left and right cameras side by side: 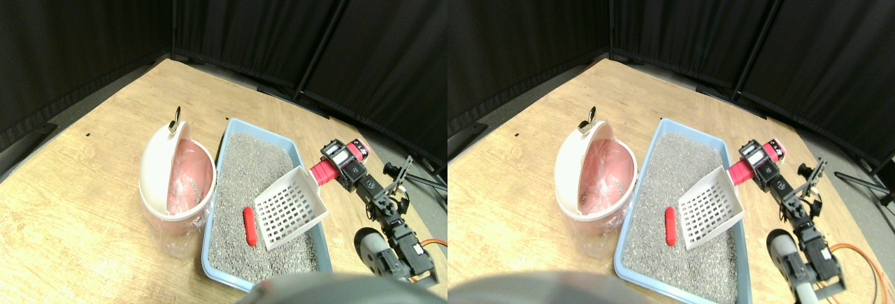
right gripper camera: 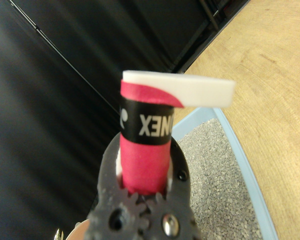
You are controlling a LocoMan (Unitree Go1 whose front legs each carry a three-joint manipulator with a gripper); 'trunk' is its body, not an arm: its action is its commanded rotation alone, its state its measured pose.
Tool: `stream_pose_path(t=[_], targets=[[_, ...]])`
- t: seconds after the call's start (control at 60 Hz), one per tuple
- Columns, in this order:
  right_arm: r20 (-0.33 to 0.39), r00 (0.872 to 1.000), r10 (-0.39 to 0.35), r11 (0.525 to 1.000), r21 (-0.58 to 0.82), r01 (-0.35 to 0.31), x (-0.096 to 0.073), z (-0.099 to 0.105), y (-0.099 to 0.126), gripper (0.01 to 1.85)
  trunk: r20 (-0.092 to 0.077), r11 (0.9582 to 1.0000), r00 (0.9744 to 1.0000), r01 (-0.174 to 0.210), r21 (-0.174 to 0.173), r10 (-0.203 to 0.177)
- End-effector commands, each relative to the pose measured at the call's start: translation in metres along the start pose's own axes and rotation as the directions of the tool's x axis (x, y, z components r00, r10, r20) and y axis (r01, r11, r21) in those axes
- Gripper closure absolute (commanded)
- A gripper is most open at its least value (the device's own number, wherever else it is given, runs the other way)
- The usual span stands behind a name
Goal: Scoop (unimanual)
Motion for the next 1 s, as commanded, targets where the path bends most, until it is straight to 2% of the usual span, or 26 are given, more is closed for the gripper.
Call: stream_pose_path(t=[0.017,0.1,0.183,0.25,0.333,0.5,0.533,0.583,0.617,0.7,0.817,0.917,0.983,1.0], targets=[[0.062,0.998,0.017,1.000,-0.024,-0.015,0.003,-0.002,0.002,1.81,-0.030,0.9995,0.9992,-0.027,-0.013,0.027],[0.069,0.997,0.030,0.999,-0.032,-0.027,0.003,-0.005,0.004,1.81,-0.036,0.9995,0.9990,-0.028,-0.013,0.028],[0.132,0.988,0.086,0.995,-0.061,-0.078,0.005,-0.012,0.009,1.81,-0.043,0.9994,0.9986,-0.031,-0.015,0.031],[0.128,0.986,0.105,0.994,-0.055,-0.099,0.004,-0.013,0.013,1.81,-0.048,0.9994,0.9983,-0.032,-0.016,0.031],[0.059,0.989,0.137,0.990,-0.036,-0.135,0.002,-0.012,0.029,1.81,-0.057,0.9992,0.9979,-0.034,-0.022,0.033],[0.054,0.976,0.210,0.977,0.034,-0.212,-0.002,-0.025,0.064,1.81,-0.077,0.9975,0.9958,-0.055,-0.045,0.051],[0.064,0.969,0.238,0.969,0.049,-0.241,-0.002,-0.029,0.074,1.81,-0.081,0.9969,0.9951,-0.060,-0.050,0.056],[0.048,0.969,0.244,0.967,0.063,-0.247,-0.003,-0.030,0.080,1.81,-0.082,0.9965,0.9949,-0.063,-0.054,0.059],[0.093,0.961,0.260,0.961,0.076,-0.267,-0.003,-0.032,0.089,1.81,-0.082,0.9962,0.9948,-0.065,-0.057,0.061],[0.085,0.957,0.276,0.956,0.082,-0.283,-0.005,-0.023,0.098,1.81,-0.081,0.9958,0.9948,-0.068,-0.062,0.062],[0.065,0.963,0.260,0.959,0.098,-0.266,-0.002,-0.012,0.100,1.81,-0.081,0.9956,0.9950,-0.064,-0.068,0.059],[0.077,0.963,0.257,0.953,0.147,-0.266,0.003,-0.009,0.095,1.81,-0.076,0.9957,0.9953,-0.064,-0.067,0.059],[0.080,0.973,0.217,0.958,0.175,-0.228,0.006,-0.012,0.087,1.81,-0.073,0.9958,0.9956,-0.064,-0.066,0.059],[0.051,0.981,0.189,0.960,0.203,-0.195,0.006,-0.011,0.084,1.81,-0.073,0.9958,0.9956,-0.064,-0.066,0.059]])
